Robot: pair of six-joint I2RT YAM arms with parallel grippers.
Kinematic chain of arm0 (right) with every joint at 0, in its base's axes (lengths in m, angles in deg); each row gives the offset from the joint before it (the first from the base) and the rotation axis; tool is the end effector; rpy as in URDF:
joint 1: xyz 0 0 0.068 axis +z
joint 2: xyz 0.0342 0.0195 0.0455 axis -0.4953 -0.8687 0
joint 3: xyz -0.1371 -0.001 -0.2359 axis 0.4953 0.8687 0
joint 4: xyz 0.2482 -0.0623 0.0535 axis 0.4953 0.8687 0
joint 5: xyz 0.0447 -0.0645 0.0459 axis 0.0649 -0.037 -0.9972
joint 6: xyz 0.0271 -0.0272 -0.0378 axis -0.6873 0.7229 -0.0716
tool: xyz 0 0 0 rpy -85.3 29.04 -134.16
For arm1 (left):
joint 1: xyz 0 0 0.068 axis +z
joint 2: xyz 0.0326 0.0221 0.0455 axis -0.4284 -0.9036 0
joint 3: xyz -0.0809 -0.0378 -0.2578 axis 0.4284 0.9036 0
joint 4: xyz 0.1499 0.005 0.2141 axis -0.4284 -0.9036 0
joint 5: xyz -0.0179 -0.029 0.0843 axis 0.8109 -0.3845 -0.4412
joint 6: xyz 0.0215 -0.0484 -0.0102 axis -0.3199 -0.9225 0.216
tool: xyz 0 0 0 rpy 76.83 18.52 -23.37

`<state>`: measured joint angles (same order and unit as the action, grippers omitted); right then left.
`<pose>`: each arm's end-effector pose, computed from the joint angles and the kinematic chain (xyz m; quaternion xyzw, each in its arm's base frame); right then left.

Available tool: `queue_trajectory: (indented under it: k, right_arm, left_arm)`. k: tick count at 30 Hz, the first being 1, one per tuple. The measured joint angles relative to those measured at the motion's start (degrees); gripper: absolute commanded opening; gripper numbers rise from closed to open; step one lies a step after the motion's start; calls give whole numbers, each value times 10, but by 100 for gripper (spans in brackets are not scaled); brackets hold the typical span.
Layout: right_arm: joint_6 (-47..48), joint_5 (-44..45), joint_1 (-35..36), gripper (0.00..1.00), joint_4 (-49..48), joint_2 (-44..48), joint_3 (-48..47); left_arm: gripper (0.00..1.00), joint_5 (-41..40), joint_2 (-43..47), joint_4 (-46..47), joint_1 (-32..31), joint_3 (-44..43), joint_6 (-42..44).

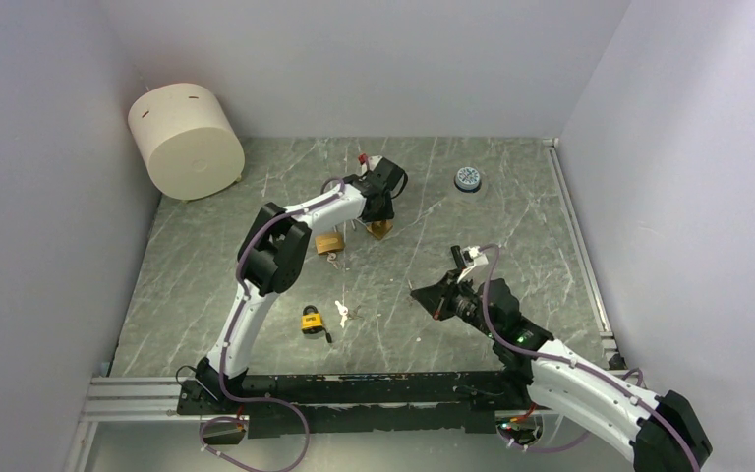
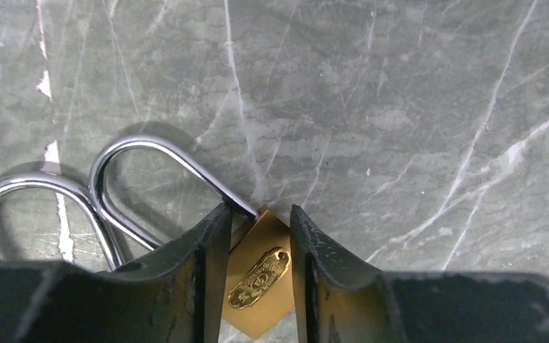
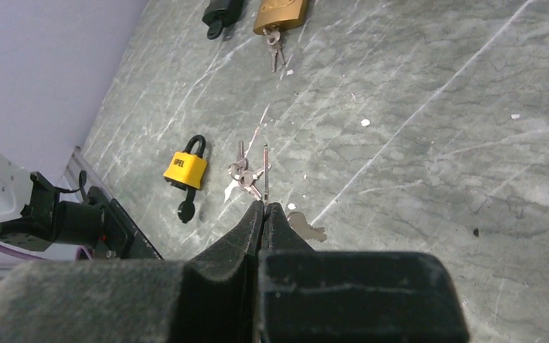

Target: Unlock with the key

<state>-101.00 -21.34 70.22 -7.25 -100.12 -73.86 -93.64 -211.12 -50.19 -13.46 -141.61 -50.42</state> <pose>0.1191 0.1057 0.1828 -0.0360 0.7908 0.4144 0.4490 0.4038 -0.3112 0.1655 -0.0754 0.9429 -0.0783 0.3150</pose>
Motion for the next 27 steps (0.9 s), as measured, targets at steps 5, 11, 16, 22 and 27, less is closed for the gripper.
queue_trajectory:
  k: [5,11,16,22,27]
  right_arm:
    - [-1,-3,-3,0,-10,-8,-7]
    - [-12,-2,-9,0,-8,-24,-18]
    - [-30,-3,-17,0,-5,-38,-21]
    - [-64,-21,-22,0,-11,-35,-14]
    - [-90,-35,-23,0,-12,-35,-12]
  left_arm:
    - [31,23,0,5,-1,1,14]
    - [27,57,16,33,-10,33,45]
    - [27,99,76,48,-37,127,49]
    - [47,143,141,12,-69,191,43]
    - [67,140,199,-10,-70,193,35]
